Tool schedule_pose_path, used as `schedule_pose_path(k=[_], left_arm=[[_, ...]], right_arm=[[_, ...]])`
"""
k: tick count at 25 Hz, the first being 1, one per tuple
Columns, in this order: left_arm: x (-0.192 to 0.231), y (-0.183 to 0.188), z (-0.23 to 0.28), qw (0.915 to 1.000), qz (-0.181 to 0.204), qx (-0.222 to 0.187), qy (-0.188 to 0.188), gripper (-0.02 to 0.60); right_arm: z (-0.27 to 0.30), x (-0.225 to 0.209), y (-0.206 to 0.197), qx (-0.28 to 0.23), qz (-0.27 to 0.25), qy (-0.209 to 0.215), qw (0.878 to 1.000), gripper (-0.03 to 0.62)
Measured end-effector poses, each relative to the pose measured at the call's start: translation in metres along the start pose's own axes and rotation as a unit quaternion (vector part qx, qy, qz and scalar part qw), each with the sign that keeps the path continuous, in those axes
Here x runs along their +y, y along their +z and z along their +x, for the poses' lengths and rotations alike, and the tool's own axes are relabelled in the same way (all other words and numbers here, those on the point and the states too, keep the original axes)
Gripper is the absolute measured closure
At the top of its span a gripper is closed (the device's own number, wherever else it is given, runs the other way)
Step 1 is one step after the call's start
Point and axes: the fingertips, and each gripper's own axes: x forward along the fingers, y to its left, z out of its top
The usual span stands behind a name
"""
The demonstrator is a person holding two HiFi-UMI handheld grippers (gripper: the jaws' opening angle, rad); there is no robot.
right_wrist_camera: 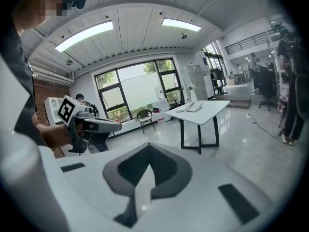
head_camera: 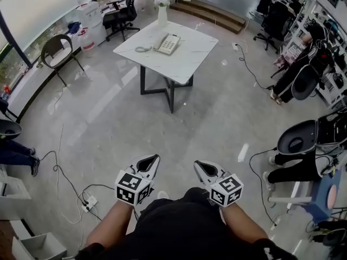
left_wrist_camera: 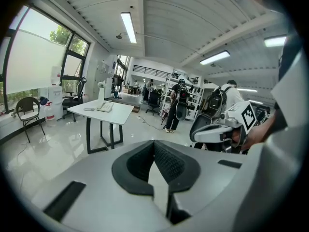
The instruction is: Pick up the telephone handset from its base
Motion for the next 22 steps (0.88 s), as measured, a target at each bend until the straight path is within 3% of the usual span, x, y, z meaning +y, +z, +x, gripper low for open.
schedule_pose_path(k=[5, 13, 22], left_arm=[[0.007, -0.002, 0.012, 0.9999, -0.009, 0.001, -0.01, 0.58], [0.021, 0.014, 0.059, 0.9997, -0.021, 0.008, -0.009, 0.578], [0.055, 0.08, 0.132, 0.9997, -0.006, 0.004, 0.025, 0.578]], right_arm=[[0.008, -0.005, -0.003, 0.011, -0.001, -0.003, 1.0, 0.592], [0.031, -0.062, 0.02, 0.011, 0.008, -0.011, 1.0, 0.592], [0.08, -0.141, 0.09, -0.02, -0.005, 0.029, 0.999, 0.593]])
